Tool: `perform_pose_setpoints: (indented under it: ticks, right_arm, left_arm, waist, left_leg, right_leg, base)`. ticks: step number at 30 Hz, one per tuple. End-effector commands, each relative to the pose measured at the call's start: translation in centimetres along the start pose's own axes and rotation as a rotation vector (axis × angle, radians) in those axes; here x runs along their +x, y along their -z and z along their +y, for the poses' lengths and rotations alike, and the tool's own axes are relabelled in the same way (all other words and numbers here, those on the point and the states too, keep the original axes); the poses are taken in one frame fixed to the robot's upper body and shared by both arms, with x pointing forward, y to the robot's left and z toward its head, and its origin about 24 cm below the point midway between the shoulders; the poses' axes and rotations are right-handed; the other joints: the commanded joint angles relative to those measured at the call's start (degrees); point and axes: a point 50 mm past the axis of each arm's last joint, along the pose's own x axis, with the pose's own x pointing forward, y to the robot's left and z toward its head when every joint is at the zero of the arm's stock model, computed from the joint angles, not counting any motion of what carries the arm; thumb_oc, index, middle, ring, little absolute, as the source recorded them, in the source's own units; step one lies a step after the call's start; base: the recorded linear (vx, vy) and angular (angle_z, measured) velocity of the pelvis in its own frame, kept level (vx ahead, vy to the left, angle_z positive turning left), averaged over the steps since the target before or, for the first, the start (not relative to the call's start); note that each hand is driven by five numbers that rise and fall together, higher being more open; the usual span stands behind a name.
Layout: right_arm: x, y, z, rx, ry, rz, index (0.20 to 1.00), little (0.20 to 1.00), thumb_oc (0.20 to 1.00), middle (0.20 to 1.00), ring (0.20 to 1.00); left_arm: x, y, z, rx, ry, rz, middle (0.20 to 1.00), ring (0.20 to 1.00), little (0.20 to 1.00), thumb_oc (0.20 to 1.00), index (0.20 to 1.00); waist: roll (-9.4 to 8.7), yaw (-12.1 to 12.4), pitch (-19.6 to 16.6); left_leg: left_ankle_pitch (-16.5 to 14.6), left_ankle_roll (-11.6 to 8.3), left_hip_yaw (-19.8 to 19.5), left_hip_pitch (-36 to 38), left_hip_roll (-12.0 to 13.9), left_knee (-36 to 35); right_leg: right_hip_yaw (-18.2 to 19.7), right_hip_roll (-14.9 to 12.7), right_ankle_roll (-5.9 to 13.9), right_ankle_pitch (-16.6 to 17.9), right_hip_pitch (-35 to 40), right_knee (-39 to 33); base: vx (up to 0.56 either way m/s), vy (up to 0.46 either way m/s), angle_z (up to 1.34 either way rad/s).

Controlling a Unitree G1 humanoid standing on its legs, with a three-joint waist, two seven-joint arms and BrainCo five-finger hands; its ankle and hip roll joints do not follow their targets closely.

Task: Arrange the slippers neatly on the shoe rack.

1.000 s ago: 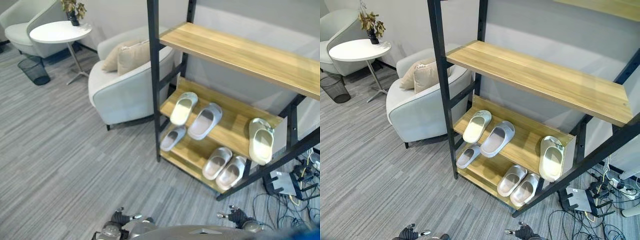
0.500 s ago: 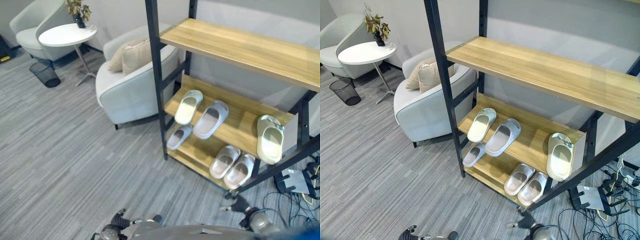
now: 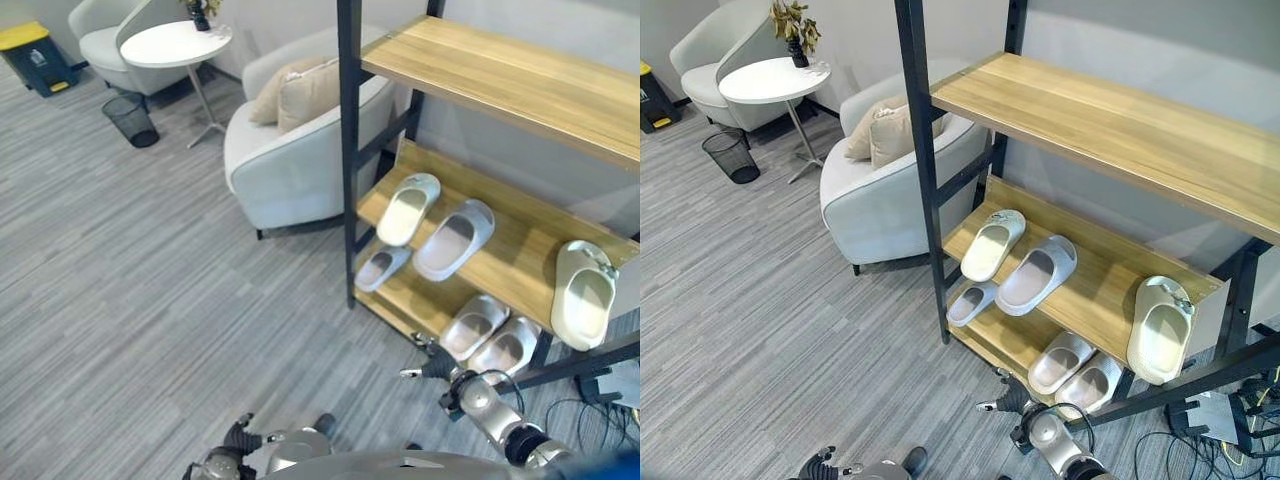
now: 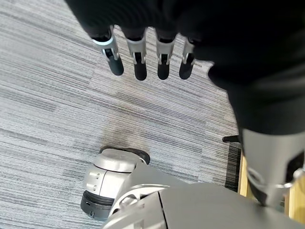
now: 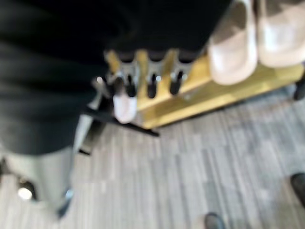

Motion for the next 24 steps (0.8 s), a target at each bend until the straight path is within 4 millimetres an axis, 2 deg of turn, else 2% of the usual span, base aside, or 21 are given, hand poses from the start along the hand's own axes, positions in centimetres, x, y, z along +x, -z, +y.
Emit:
perform_pose_setpoints:
  ticks: [1,8,13,17,18,19,20,21,22,24]
  right_arm:
    - [0.4,-2.7,0.1,-0.012,-0.011,-0.139,1.000,1.000,1.000,1.000,1.000]
    - [0.9,-6.7,0.8,-0.073,-0.078,-0.294,1.000,1.000,1.000,1.000,1.000]
    - [0.9,-10.4,0.5,-0.129,-0.084,-0.439,1.000,1.000,1.000,1.000,1.000]
    - [0.2,-13.5,-0.3,-0.177,-0.059,-0.584,1.000,1.000,1.000,1.000,1.000]
    - [-0.2,-14.9,-0.9,-0.187,-0.039,-0.641,1.000,1.000,1.000,1.000,1.000]
    - [-0.2,-14.9,-0.9,-0.187,-0.039,-0.641,1.000,1.000,1.000,1.000,1.000]
    - [-0.7,-16.4,-1.4,-0.196,-0.018,-0.707,1.000,1.000,1.000,1.000,1.000]
    - [-0.7,-16.4,-1.4,-0.196,-0.018,-0.707,1.000,1.000,1.000,1.000,1.000]
    - [-1.3,-17.8,-2.5,-0.213,0.039,-0.775,1.000,1.000,1.000,1.000,1.000]
    - [-1.5,-18.1,-2.9,-0.217,0.064,-0.788,1.000,1.000,1.000,1.000,1.000]
  left_arm:
    - [0.3,-1.6,-0.9,0.067,0.027,-0.062,1.000,1.000,1.000,1.000,1.000]
    - [0.4,-2.5,-0.7,0.089,0.024,-0.107,1.000,1.000,1.000,1.000,1.000]
    - [0.4,-2.9,-0.6,0.119,0.025,-0.137,1.000,1.000,1.000,1.000,1.000]
    - [0.3,-2.9,-0.5,0.122,0.021,-0.148,1.000,1.000,1.000,1.000,1.000]
    - [0.2,-2.8,-0.5,0.120,0.023,-0.152,1.000,1.000,1.000,1.000,1.000]
    - [0.2,-2.8,-0.5,0.120,0.023,-0.152,1.000,1.000,1.000,1.000,1.000]
    - [0.2,-2.6,-0.6,0.123,0.028,-0.148,1.000,1.000,1.000,1.000,1.000]
    - [0.2,-2.6,-0.6,0.123,0.028,-0.148,1.000,1.000,1.000,1.000,1.000]
    - [0.1,-2.6,-0.8,0.118,0.033,-0.151,1.000,1.000,1.000,1.000,1.000]
    - [0.1,-2.6,-0.8,0.117,0.034,-0.153,1.000,1.000,1.000,1.000,1.000]
  waist:
    - [0.33,1.4,0.2]
    - [-0.06,3.3,0.3]
    - [-0.44,4.4,0.5]
    - [-0.62,4.9,0.7]
    - [-0.66,5.0,0.7]
    - [-0.65,5.0,0.7]
    - [-0.75,5.3,0.7]
    - [-0.75,5.2,0.7]
    - [-0.79,5.3,0.6]
    - [-0.80,5.3,0.6]
  left_leg:
    - [2.8,-0.37,2.1,-2.4,2.6,-1.8]
    - [3.4,-0.64,0.6,-3.2,2.3,-2.2]
    - [3.4,-0.75,-0.1,-3.7,2.1,-2.1]
    - [3.3,-0.77,-0.5,-3.9,2.2,-1.9]
    - [3.3,-0.81,-0.7,-4.0,2.3,-1.9]
    - [3.3,-0.81,-0.7,-4.0,2.3,-1.9]
    - [3.3,-0.84,-0.8,-4.1,2.4,-1.9]
    - [3.3,-0.83,-0.8,-4.1,2.4,-1.9]
    - [3.3,-0.82,-0.9,-4.2,2.4,-1.9]
    - [3.4,-0.81,-0.9,-4.2,2.4,-2.0]
  right_leg:
    - [0.7,-3.5,1.88,-5.9,-0.4,9.3]
    - [-0.8,-3.4,1.96,-6.1,-0.1,8.8]
    - [-1.4,-3.2,1.98,-6.4,-0.2,9.1]
    - [-1.8,-3.1,2.01,-6.6,-0.3,9.4]
    - [-1.9,-3.1,2.00,-6.7,-0.4,9.4]
    - [-1.9,-3.1,1.99,-6.7,-0.4,9.4]
    - [-2.0,-3.0,2.00,-6.7,-0.4,9.4]
    - [-2.0,-3.0,2.01,-6.7,-0.4,9.3]
    - [-2.2,-3.0,1.96,-6.7,-0.3,9.3]
    - [-2.2,-3.0,1.97,-6.7,-0.3,9.3]
  base:
    - [0.01,0.024,0.14]
    - [0.01,0.013,0.14]
    - [0.01,0.005,0.07]
    - [0.01,0.006,0.12]
    - [0.00,0.000,0.00]
    - [0.00,0.000,0.00]
    - [0.00,0.000,0.00]
    - [0.04,0.002,0.03]
    - [0.02,0.003,0.04]
    - [0.02,0.002,0.02]
